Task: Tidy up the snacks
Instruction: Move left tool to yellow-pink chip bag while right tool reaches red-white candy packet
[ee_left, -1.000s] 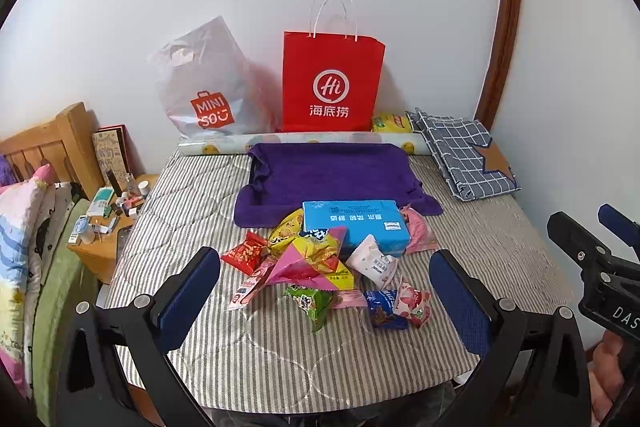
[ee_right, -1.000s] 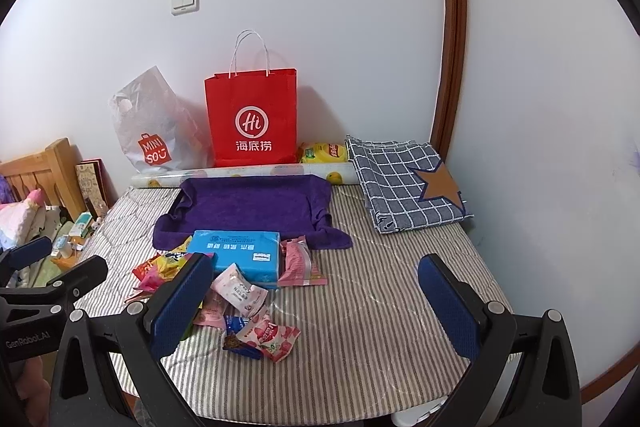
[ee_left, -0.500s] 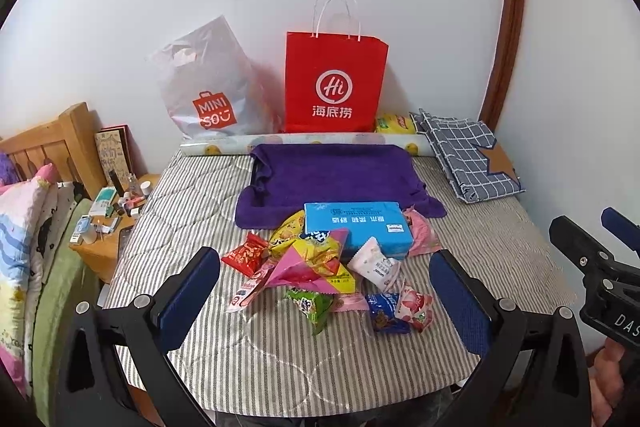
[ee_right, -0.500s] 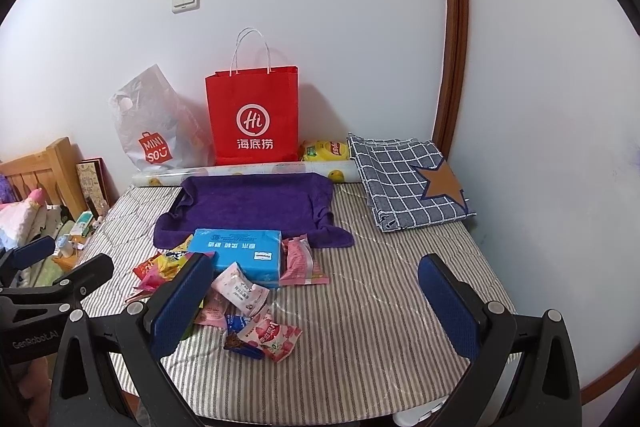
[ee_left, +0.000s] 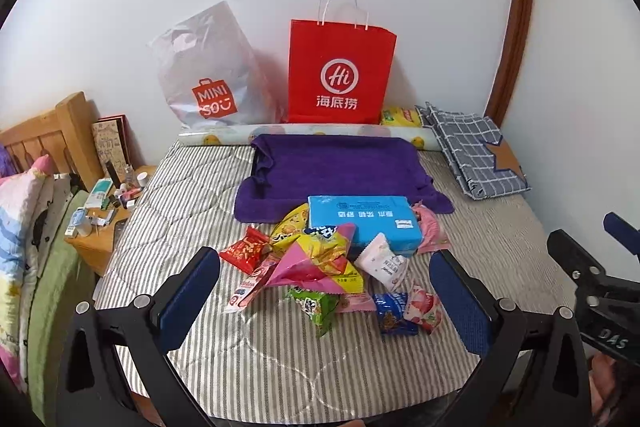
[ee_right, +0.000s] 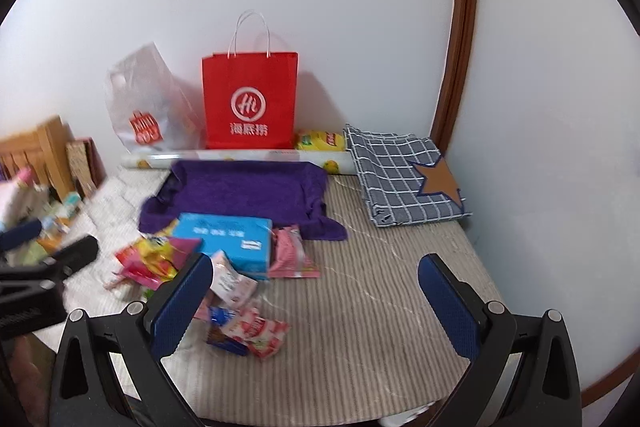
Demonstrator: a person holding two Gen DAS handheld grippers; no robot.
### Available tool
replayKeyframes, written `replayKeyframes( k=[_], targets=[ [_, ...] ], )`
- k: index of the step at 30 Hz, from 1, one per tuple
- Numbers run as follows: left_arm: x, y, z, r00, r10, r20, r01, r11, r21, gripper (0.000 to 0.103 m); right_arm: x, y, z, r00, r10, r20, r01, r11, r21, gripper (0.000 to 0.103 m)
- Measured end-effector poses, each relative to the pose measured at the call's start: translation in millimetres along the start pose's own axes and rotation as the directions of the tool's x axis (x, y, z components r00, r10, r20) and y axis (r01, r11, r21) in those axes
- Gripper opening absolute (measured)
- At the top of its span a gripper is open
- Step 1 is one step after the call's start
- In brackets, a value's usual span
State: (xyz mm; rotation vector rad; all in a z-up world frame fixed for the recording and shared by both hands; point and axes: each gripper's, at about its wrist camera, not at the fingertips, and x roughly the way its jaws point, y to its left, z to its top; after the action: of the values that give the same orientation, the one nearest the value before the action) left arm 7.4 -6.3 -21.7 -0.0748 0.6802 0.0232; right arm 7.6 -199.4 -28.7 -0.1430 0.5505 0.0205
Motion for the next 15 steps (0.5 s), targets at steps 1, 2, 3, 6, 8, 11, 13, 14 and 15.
replayKeyframes(
  k=[1,2,3,6,8,11,13,14,15],
  targets=[
    [3,0,0,1.000,0.006,-0.005,-0.006,1.000,0.002,0.103,4,2,-1,1.000,-0.006,-0.008,0.006,1.000,-0.006,0.103],
    [5,1,-1,1.000,0.009,-0.008,-0.009,1.000,0.003,0.103,9,3,-3,1.000,-0.005,-0.018,0.005,1.000,-0.010,0.103],
    [10,2,-2,1.000,0.012,-0.011,-0.012,1.000,0.005,0.103,14,4,-5,1.000,0.003,-0.031,-0.003,1.000,-0.009,0.103],
    [23,7,-6,0.999,0.029,-0.034,-0.028,0.999,0.014,0.103,30,3,-12,0.997,0.034,-0.069,-0.033,0.999,0.016,0.103],
    [30,10,-9,0.999,0.024,-0.044,-0.024,1.000,0.017,0.101,41,3,-16,0.994,0.057,-0.090,-0.055,0.998,0.023,0.103],
    [45,16,-12,0.996,0.039,-0.075,-0.037,0.999,0.015,0.101,57,1,-20,0.991,0.066,-0.121,-0.061,0.997,0.040,0.103],
    [53,21,-14,0.996,0.023,-0.090,-0.023,1.000,0.005,0.101,67,1,-23,0.986,0.093,-0.140,-0.086,0.995,0.054,0.103],
    [58,24,-15,0.995,0.021,-0.097,-0.021,1.000,-0.001,0.101,74,-1,-25,0.981,0.117,-0.157,-0.108,0.992,0.067,0.103],
    [63,27,-17,0.994,0.022,-0.105,-0.024,1.000,-0.011,0.101,78,-1,-27,0.977,0.134,-0.167,-0.122,0.989,0.078,0.103]
  ],
)
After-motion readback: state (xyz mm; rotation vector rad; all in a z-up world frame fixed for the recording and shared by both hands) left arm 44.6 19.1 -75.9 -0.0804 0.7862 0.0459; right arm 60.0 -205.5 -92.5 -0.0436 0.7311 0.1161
